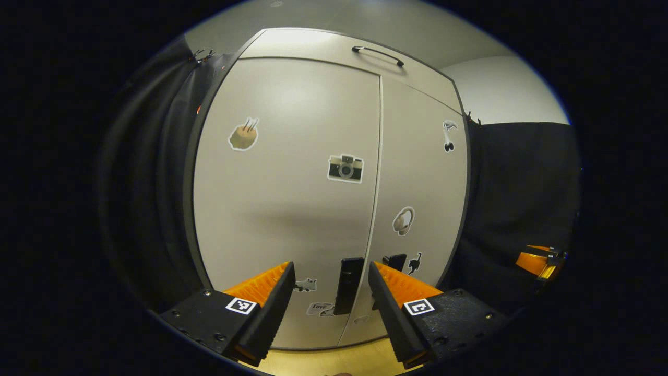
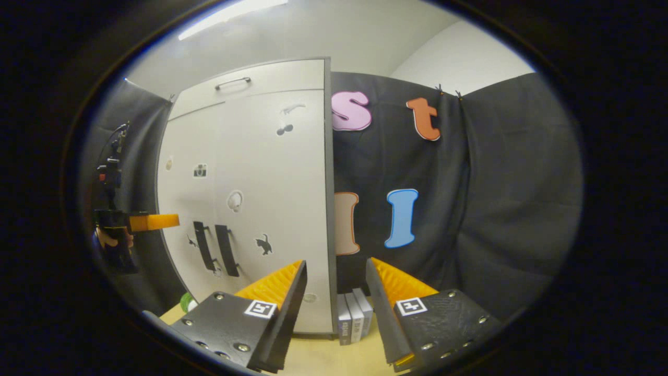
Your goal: Grab one shoe with the right hand and put it into the shoe cabinet, grab the other shoe with the left hand and put it into the shoe cabinet; then close the right door with the right hand and the left door with the left hand.
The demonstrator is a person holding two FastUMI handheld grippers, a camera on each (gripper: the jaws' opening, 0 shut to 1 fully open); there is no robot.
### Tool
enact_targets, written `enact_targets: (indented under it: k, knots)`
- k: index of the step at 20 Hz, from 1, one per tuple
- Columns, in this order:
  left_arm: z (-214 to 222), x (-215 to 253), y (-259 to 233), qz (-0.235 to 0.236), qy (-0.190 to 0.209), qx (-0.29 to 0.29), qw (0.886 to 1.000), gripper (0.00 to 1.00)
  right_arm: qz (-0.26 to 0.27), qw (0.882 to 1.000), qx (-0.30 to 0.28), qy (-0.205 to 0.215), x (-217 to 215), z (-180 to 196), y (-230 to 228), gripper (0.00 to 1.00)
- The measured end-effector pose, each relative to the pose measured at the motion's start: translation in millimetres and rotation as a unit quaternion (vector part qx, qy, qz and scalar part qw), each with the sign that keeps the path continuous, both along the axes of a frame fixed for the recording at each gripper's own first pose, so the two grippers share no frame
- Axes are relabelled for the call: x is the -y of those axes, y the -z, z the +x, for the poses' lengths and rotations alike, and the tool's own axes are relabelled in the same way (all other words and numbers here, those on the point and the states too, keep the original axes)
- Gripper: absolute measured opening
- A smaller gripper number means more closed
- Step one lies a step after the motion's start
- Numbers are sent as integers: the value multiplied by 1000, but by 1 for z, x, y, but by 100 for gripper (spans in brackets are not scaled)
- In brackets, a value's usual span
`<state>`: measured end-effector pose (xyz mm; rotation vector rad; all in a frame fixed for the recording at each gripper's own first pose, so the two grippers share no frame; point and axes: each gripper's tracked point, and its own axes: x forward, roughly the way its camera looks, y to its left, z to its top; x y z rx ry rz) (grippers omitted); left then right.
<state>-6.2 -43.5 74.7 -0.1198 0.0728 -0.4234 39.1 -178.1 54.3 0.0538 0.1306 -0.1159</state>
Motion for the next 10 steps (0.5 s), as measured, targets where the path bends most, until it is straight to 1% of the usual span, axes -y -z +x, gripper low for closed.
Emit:
enact_targets:
  k: [1, 3, 4, 5, 6, 7, 10]
  knots:
    - [-8, -4, -7, 2, -5, 5, 1000, 87, 2, 1000, 4, -4, 0, -2, -6, 69]
    - [-24, -10, -24, -3, -11, 18, 1000, 87, 10, 1000, 15, -16, -4, -7, -20, 69]
    - [-31, -15, -30, -5, -15, 24, 1000, 87, 16, 999, 21, -25, -9, -12, -26, 66]
    - [-39, -19, -36, -8, -17, 31, 999, 87, 21, 999, 27, -33, -19, -12, -29, 66]
    - [-44, -23, -39, -10, -19, 35, 999, 87, 23, 999, 29, -38, -26, -12, -32, 65]
    - [-49, -29, -41, -11, -23, 36, 999, 87, 22, 998, 30, -41, -31, -15, -35, 68]
    - [-58, -48, -40, -11, -35, 30, 999, 87, 21, 998, 37, -49, -44, -26, -43, 69]
